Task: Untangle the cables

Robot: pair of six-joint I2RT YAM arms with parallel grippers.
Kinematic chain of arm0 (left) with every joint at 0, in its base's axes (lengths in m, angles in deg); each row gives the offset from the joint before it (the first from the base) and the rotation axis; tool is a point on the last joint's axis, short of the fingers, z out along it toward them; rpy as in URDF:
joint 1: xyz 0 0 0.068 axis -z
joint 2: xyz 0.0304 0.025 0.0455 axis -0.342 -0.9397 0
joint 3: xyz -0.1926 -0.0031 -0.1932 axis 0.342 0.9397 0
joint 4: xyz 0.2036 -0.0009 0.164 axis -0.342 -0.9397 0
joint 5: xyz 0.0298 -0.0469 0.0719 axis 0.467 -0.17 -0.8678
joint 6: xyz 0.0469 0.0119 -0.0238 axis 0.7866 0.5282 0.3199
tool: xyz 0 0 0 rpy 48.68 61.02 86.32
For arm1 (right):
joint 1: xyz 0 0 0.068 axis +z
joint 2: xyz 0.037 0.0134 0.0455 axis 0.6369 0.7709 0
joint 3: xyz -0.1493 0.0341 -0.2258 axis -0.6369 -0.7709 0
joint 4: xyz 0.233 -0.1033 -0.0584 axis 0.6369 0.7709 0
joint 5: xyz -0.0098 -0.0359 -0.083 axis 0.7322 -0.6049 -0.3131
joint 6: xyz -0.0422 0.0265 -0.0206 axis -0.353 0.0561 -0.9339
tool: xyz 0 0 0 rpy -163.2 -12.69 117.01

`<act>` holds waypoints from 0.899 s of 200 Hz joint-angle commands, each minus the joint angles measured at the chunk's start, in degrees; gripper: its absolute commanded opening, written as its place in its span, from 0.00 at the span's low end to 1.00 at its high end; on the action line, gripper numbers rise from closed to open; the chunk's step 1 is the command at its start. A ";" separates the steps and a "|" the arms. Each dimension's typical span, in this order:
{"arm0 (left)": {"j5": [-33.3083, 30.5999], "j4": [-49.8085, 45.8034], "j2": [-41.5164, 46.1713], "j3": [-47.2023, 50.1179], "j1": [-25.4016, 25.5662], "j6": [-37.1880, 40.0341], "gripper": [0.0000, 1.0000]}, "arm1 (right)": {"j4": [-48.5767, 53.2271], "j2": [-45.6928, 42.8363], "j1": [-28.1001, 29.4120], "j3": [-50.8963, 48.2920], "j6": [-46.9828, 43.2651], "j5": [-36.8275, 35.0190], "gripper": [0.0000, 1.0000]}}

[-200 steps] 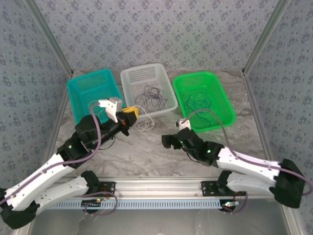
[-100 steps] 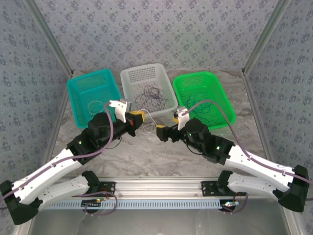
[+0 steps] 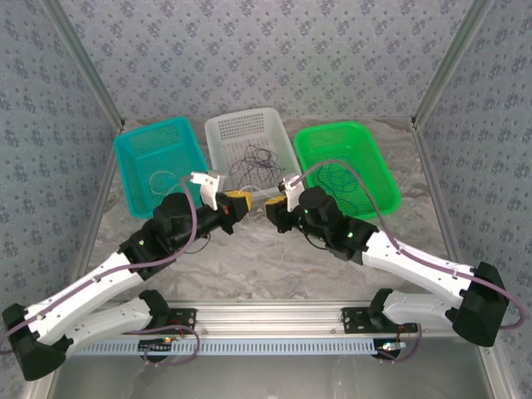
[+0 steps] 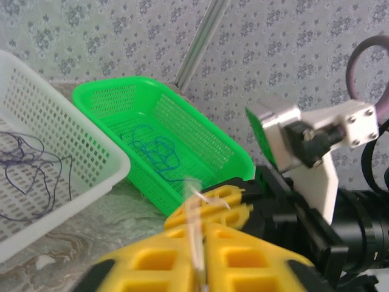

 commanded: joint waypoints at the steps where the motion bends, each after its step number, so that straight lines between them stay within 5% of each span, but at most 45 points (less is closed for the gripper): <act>1: -1.54 0.81 1.53 0.76 -0.36 -0.30 0.20 | 3.47 -0.57 -1.00 5.47 -0.90 3.99 0.00; 17: -4.05 -0.27 1.94 1.49 -0.47 -0.01 0.32 | 11.07 0.03 -1.67 10.72 -0.98 6.49 0.00; 46: -6.19 -1.09 2.25 3.04 -0.93 0.17 0.35 | 20.19 1.45 -1.99 18.77 -1.82 7.62 0.00; 61: -6.50 -0.84 2.33 3.83 -1.06 0.29 0.51 | 22.87 2.87 -2.10 23.99 -2.17 8.43 0.00; 88: -5.98 -0.06 2.72 5.47 -1.04 1.20 0.53 | 24.88 5.45 -2.10 28.39 -2.74 9.13 0.00; 113: -5.15 1.88 4.21 8.11 -0.98 2.37 0.82 | 26.19 8.06 -2.45 31.51 -2.85 9.04 0.00; 180: -6.16 8.46 8.14 16.62 -0.97 8.75 0.87 | 26.45 11.14 -2.81 36.76 -1.00 14.10 0.00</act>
